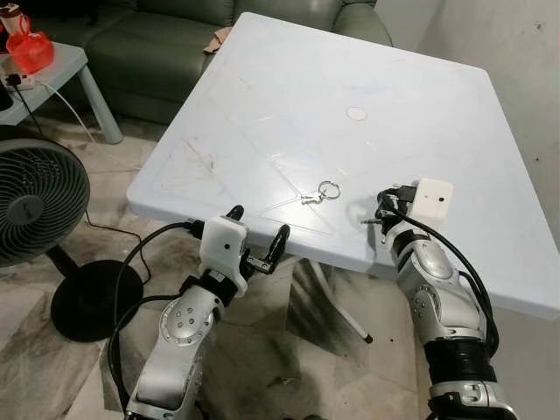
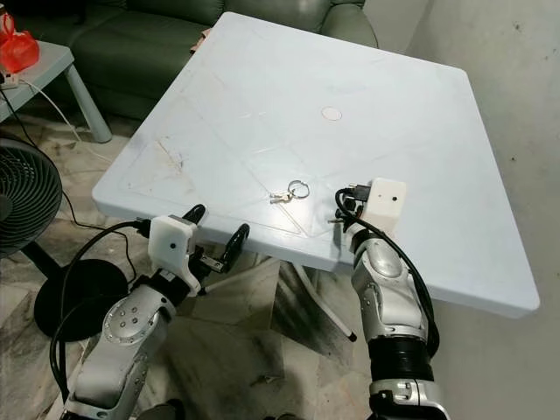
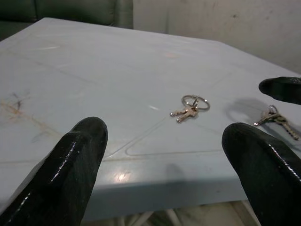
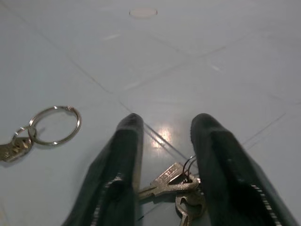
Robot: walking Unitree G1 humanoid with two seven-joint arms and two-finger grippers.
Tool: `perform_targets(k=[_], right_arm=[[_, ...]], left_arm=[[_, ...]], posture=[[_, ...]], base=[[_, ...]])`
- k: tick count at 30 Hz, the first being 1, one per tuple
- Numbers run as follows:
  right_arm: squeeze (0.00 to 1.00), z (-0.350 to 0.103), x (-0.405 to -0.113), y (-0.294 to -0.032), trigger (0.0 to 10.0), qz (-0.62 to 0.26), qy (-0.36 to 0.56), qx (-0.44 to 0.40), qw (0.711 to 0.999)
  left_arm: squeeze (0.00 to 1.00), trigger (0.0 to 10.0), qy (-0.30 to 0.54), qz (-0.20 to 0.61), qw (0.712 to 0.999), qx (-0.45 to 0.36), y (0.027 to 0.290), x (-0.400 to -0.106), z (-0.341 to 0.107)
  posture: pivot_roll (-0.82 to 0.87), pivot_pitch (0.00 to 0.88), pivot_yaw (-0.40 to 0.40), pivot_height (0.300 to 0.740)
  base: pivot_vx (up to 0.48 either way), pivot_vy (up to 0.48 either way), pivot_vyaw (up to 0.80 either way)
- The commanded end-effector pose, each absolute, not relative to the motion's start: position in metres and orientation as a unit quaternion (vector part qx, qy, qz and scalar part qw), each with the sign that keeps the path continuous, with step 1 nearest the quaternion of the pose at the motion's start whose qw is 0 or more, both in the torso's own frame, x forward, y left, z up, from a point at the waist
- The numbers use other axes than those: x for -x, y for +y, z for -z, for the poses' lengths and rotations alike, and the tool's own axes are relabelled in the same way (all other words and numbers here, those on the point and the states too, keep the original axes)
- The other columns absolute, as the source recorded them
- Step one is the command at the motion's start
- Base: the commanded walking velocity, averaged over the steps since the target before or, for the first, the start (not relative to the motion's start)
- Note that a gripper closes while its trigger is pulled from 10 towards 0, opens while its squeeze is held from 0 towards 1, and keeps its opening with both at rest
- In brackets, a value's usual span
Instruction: Hang keys on a hook
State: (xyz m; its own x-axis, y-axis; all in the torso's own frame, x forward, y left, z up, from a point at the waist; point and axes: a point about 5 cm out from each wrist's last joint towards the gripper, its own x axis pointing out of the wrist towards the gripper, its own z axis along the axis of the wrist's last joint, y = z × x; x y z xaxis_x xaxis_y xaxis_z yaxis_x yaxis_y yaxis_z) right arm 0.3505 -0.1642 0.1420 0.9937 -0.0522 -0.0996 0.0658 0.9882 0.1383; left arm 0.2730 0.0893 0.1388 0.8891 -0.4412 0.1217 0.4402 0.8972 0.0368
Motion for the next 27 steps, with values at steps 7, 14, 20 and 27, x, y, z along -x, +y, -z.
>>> perform_targets(k=[7, 14, 20, 27], right_arm=[[1.0, -0.14, -0.361, -0.158, 10.0, 0.033, 0.063, -0.051, 0.996], [1.0, -0.147, -0.371, -0.16, 10.0, 0.043, 0.049, -0.043, 0.997], [0.0, -0.149, -0.377, -0.168, 10.0, 0.054, 0.054, -0.046, 0.996], [0.0, -0.139, -0.378, -0.186, 10.0, 0.089, 0.084, -0.046, 0.991]], left_arm=[[0.0, 10.0, -0.066, 0.228, 0.971, -0.009, 0.088, -0.27, -0.14], [0.0, 10.0, -0.066, 0.226, 0.972, -0.008, 0.088, -0.269, -0.14], [0.0, 10.0, -0.065, 0.226, 0.972, -0.008, 0.088, -0.267, -0.139], [0.0, 10.0, -0.065, 0.229, 0.971, -0.007, 0.087, -0.267, -0.139]], posture=[[0.11, 0.175, -0.139, 0.74], [0.12, 0.176, -0.143, 0.74], [0.12, 0.175, -0.144, 0.74], [0.12, 0.173, -0.144, 0.74]], base=[[0.0, 0.0, 0.0], [0.0, 0.0, 0.0], [0.0, 0.0, 0.0], [0.0, 0.0, 0.0]])
